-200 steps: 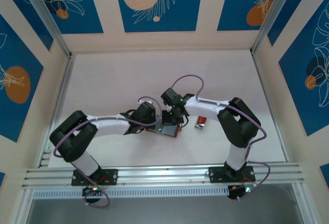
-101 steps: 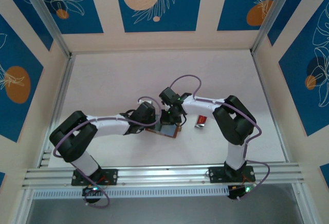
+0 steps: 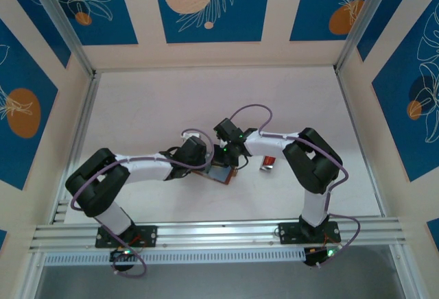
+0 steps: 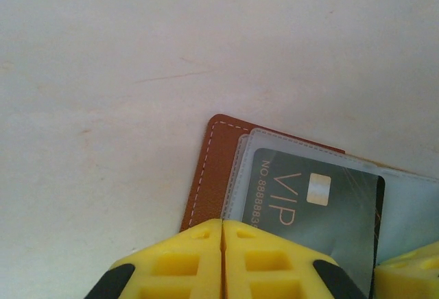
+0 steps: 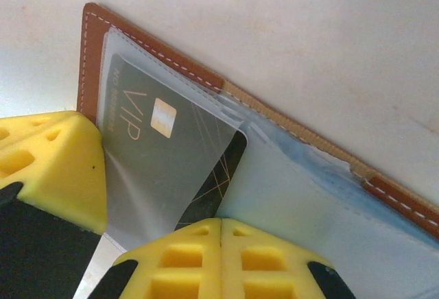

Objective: Put the credit cards into the card holder

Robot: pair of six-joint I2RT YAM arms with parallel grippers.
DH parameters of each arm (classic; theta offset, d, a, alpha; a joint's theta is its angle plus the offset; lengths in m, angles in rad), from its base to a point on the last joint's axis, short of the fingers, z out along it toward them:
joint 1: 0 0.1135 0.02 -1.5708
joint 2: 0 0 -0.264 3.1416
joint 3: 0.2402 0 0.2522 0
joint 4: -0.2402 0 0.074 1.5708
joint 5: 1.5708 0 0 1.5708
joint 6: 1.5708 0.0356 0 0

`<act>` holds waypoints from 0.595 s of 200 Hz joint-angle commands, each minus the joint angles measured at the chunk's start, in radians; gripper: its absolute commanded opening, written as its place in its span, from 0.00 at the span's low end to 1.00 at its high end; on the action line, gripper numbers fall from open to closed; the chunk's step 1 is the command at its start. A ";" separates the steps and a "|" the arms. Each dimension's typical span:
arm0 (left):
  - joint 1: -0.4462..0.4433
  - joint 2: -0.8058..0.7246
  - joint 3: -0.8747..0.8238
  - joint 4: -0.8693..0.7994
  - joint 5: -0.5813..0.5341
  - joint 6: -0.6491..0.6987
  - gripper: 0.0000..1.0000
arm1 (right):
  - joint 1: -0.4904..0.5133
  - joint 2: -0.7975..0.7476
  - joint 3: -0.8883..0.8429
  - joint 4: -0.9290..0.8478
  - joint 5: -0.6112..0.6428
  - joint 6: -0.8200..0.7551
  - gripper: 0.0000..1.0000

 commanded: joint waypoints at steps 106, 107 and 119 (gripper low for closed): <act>0.012 -0.219 -0.137 -0.242 0.106 -0.035 0.14 | 0.007 0.052 0.098 -0.085 0.071 -0.143 0.00; 0.012 -0.218 -0.138 -0.241 0.106 -0.035 0.14 | 0.008 0.052 0.099 -0.086 0.072 -0.144 0.00; 0.013 -0.205 -0.139 -0.227 0.114 -0.027 0.13 | 0.014 0.051 0.108 -0.098 0.081 -0.153 0.00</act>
